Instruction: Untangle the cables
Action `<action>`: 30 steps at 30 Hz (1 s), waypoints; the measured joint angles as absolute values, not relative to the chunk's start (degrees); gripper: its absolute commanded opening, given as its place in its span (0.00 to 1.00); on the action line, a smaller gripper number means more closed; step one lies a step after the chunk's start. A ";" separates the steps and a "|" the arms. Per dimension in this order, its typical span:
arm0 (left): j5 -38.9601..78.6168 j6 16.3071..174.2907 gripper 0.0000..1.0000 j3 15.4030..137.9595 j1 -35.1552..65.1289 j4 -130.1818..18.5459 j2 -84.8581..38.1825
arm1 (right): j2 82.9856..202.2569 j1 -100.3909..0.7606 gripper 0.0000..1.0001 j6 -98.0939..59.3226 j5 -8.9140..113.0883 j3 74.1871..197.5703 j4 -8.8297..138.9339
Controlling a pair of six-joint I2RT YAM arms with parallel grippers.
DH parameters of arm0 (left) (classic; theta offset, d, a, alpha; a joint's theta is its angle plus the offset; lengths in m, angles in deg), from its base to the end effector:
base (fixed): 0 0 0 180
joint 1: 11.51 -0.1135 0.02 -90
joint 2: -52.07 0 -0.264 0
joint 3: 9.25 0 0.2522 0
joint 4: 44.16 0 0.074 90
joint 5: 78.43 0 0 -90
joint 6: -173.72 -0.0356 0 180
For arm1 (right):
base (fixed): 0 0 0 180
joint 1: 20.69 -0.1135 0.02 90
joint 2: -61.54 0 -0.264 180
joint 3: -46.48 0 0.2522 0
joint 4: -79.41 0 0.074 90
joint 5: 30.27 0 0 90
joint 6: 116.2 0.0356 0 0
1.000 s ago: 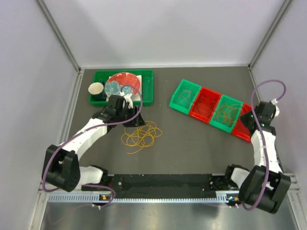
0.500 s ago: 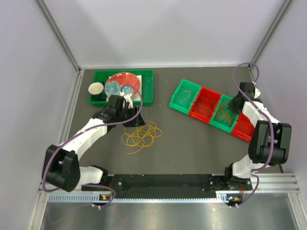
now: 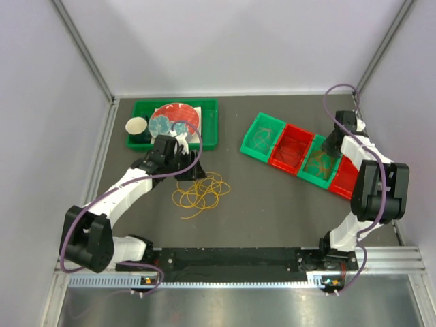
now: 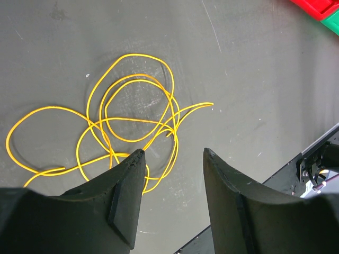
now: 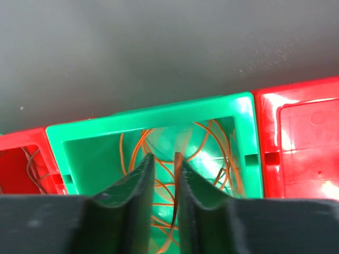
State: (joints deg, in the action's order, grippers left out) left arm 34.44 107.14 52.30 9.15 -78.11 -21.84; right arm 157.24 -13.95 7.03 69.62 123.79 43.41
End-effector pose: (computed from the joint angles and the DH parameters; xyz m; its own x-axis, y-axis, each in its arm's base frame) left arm 0.2449 -0.1071 0.2359 -0.8499 -0.0709 -0.5222 0.2599 0.8056 -0.5324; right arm 0.3459 -0.0470 0.2080 -0.5576 0.6095 -0.5636 0.6222 0.7562 0.2023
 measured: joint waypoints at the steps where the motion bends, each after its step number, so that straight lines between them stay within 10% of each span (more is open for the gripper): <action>1: 34.44 107.14 0.52 52.30 9.15 -78.11 -21.84 | 157.18 -13.95 0.31 6.79 69.66 123.79 43.32; 30: 33.94 107.16 0.53 52.30 9.15 -78.11 -21.69 | 136.15 -18.54 0.59 1.92 69.22 124.12 37.11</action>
State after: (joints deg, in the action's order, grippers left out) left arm 33.94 107.16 52.30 9.15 -78.11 -21.69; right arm 136.15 -18.54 1.92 69.22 124.12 37.11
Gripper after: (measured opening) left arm 0.524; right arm 0.594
